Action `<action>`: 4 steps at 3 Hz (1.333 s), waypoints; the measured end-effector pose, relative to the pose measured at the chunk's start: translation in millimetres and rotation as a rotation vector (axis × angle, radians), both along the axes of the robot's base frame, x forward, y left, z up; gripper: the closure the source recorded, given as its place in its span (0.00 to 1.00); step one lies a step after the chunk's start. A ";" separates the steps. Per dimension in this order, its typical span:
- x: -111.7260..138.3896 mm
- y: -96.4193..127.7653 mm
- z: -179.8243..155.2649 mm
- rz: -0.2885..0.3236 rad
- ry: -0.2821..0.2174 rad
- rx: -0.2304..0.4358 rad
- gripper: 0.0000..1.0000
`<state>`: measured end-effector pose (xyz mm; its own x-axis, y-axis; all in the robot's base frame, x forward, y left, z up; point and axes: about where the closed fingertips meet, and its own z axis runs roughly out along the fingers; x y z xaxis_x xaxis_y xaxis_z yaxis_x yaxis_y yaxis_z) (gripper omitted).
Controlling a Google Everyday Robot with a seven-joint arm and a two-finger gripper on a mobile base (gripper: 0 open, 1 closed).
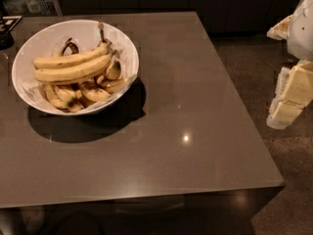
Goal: Pick banana from white bowl
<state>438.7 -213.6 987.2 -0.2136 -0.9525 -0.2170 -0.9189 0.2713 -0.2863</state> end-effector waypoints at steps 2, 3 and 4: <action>6.5 15.7 12.5 0.001 0.010 -0.017 0.00; 18.6 40.5 23.3 0.036 0.023 -0.045 0.00; 26.8 71.8 23.4 0.129 0.035 -0.079 0.00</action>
Offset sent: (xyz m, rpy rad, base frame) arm 0.0160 0.0382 0.0256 -0.0457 0.0566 0.0034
